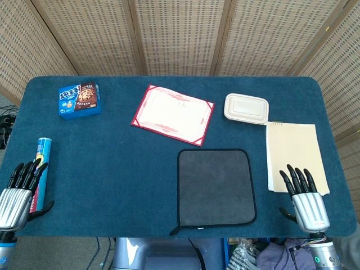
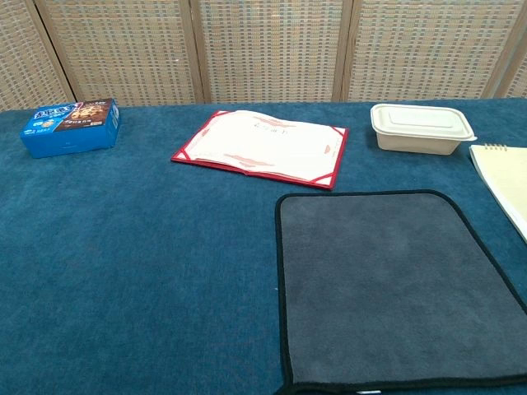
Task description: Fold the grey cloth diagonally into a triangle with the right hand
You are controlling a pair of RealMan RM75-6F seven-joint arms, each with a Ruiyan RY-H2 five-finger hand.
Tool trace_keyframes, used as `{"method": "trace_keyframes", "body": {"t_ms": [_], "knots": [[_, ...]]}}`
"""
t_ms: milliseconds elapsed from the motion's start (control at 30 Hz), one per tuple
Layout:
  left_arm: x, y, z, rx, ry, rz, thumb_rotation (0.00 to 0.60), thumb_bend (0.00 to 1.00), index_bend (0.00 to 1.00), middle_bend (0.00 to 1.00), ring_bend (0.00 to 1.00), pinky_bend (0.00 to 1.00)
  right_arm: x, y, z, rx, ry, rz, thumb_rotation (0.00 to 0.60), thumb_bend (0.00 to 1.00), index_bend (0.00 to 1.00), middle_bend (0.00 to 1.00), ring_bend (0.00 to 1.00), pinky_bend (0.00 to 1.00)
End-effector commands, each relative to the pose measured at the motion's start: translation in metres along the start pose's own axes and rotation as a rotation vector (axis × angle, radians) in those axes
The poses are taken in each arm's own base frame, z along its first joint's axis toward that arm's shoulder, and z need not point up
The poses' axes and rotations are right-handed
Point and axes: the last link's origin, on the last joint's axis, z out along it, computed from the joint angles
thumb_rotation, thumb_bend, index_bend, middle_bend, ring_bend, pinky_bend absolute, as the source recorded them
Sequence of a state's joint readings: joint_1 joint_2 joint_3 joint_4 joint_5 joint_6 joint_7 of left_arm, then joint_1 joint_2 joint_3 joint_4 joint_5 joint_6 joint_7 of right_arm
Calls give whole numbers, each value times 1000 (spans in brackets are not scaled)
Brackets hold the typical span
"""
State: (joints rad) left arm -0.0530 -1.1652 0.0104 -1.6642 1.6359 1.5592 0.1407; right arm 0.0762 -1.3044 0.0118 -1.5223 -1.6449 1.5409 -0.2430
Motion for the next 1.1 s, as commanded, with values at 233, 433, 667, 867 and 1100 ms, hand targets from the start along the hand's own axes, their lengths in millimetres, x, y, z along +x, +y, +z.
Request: {"method": "trace_keyframes", "body": {"t_ms": [233, 433, 667, 867, 1100], "knots": [[1, 0, 0, -1, 3, -6, 600, 212, 0, 0, 0, 0, 0, -3, -1, 12, -2, 4, 600, 101, 50, 0, 0, 0], [2, 0, 0, -2, 6, -11, 600, 212, 0, 0, 0, 0, -1, -7, -2, 22, -6, 6, 600, 100, 50, 0, 0, 0], [3, 0, 1, -1, 10, -13, 600, 213, 0, 0, 0, 0, -1, -13, -7, 44, -17, 17, 600, 100, 50, 0, 0, 0], [3, 0, 2, 2, 10, -14, 600, 212, 0, 0, 0, 0, -4, -17, -16, 55, -50, 19, 600, 101, 53, 0, 0, 0], [4, -1, 2, 5, 13, -16, 600, 212, 0, 0, 0, 0, -12, -33, -31, 97, -40, 34, 600, 101, 96, 0, 0, 0]]}}
